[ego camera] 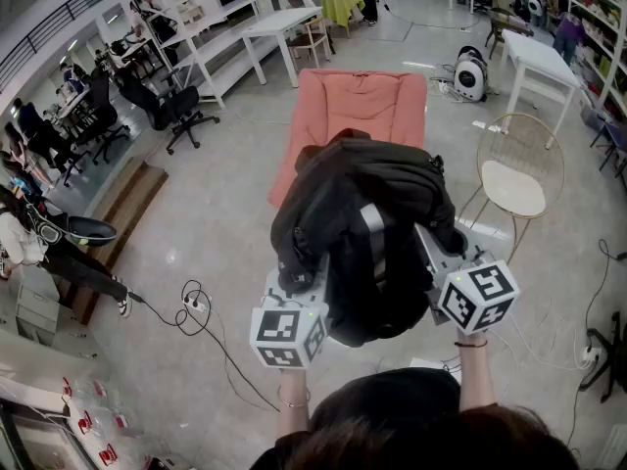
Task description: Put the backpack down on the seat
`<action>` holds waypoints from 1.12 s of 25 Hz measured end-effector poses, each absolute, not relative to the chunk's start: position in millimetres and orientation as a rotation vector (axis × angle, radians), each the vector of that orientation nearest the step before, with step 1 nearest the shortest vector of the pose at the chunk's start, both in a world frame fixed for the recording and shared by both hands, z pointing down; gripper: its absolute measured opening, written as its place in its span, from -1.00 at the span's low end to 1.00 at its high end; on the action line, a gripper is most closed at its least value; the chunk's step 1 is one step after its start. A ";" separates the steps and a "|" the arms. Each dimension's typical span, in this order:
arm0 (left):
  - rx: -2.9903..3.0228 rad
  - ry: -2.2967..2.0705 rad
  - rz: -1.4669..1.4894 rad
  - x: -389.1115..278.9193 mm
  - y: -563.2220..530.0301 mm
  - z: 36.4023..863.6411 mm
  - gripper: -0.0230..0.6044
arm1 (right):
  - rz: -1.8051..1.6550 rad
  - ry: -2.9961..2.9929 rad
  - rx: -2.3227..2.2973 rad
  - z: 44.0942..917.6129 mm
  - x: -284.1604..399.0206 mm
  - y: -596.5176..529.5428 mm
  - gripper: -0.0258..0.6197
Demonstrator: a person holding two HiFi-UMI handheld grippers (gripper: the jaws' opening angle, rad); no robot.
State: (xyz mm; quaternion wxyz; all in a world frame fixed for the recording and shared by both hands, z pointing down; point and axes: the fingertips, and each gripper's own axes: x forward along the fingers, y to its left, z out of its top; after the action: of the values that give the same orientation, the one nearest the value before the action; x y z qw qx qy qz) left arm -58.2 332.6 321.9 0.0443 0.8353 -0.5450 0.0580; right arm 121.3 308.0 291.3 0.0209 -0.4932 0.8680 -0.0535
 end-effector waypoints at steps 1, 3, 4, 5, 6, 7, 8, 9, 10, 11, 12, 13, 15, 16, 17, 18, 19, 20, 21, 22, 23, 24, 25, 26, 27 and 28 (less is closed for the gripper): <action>2.552 -1.666 0.180 -59.3 332.3 321.9 -0.54 | -0.168 2.692 -1.529 291.6 120.2 307.8 -0.67; 2.551 -1.665 0.183 -61.3 331.8 322.2 -0.54 | -0.173 2.694 -1.530 292.4 118.4 307.3 -0.67; 2.550 -1.664 0.184 -62.0 331.6 322.7 -0.54 | -0.174 2.695 -1.530 293.0 117.7 307.2 -0.67; 2.551 -1.662 0.185 -62.6 331.5 323.4 -0.54 | -0.176 2.695 -1.531 293.8 117.1 307.2 -0.67; 2.551 -1.657 0.188 -63.1 331.1 324.2 -0.54 | -0.178 2.695 -1.532 294.5 116.7 307.2 -0.67; 2.552 -1.651 0.192 -63.5 330.6 324.7 -0.54 | -0.179 2.696 -1.534 295.0 116.4 307.1 -0.67; 2.553 -1.645 0.196 -63.9 329.9 325.0 -0.53 | -0.180 2.696 -1.537 295.1 116.0 306.8 -0.67; 2.554 -1.641 0.198 -64.5 329.2 324.9 -0.53 | -0.180 2.697 -1.540 294.9 115.3 306.1 -0.67; 2.554 -1.638 0.200 -65.5 328.4 324.8 -0.53 | -0.180 2.699 -1.543 294.7 114.2 305.0 -0.67; 2.553 -1.636 0.203 -66.8 327.3 324.9 -0.53 | -0.181 2.701 -1.546 294.7 112.8 303.6 -0.67; 2.551 -1.635 0.206 -68.6 326.1 325.3 -0.53 | -0.183 2.703 -1.549 295.0 111.1 302.0 -0.67; 2.548 -1.635 0.209 -70.7 324.8 326.0 -0.53 | -0.185 2.706 -1.550 295.5 108.9 300.5 -0.67; 2.540 -1.636 0.210 -75.3 323.3 328.7 -0.53 | -0.185 2.715 -1.547 298.1 104.1 298.3 -0.67; 2.537 -1.636 0.210 -77.3 323.1 331.0 -0.54 | -0.185 2.722 -1.546 300.3 102.0 298.0 -0.67; 2.535 -1.635 0.211 -78.9 322.8 333.4 -0.54 | -0.186 2.728 -1.546 302.8 100.4 297.9 -0.67; 2.533 -1.634 0.214 -80.2 322.2 335.4 -0.54 | -0.187 2.732 -1.548 304.7 99.2 297.6 -0.67; 2.530 -1.631 0.218 -81.0 321.7 336.8 -0.54 | -0.190 2.735 -1.550 306.1 98.4 297.1 -0.67; 2.528 -1.628 0.222 -81.5 321.4 337.9 -0.54 | -0.195 2.737 -1.552 307.1 97.9 296.3 -0.67; 2.524 -1.624 0.224 -82.0 321.0 338.9 -0.54 | -0.203 2.738 -1.553 308.1 97.5 295.2 -0.67; 2.520 -1.621 0.227 -82.4 320.3 340.1 -0.54 | -0.210 2.741 -1.554 309.2 97.0 293.8 -0.67; 2.514 -1.619 0.229 -82.8 319.2 341.7 -0.54 | -0.218 2.745 -1.556 310.6 96.4 292.0 -0.67; 2.507 -1.618 0.232 -82.8 317.8 343.4 -0.54 | -0.225 2.750 -1.557 312.2 96.2 289.9 -0.67; 2.500 -1.617 0.235 -82.3 315.7 345.3 -0.54 | -0.232 2.755 -1.556 313.9 96.6 287.1 -0.67; 2.494 -1.616 0.239 -81.3 312.7 347.1 -0.54 | -0.238 2.759 -1.556 315.6 97.6 283.4 -0.67; 2.488 -1.616 0.244 -80.0 308.7 348.6 -0.54 | -0.243 2.762 -1.555 317.3 98.8 278.8 -0.67; 2.484 -1.616 0.248 -78.7 303.3 349.7 -0.54 | -0.247 2.765 -1.555 318.7 99.9 273.1 -0.67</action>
State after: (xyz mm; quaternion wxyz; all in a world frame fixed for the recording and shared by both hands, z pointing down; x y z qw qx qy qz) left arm -78.7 303.3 349.7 0.0838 0.8324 -0.5414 0.0832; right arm 99.9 273.1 318.7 -0.0201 -0.4887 0.8688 -0.0776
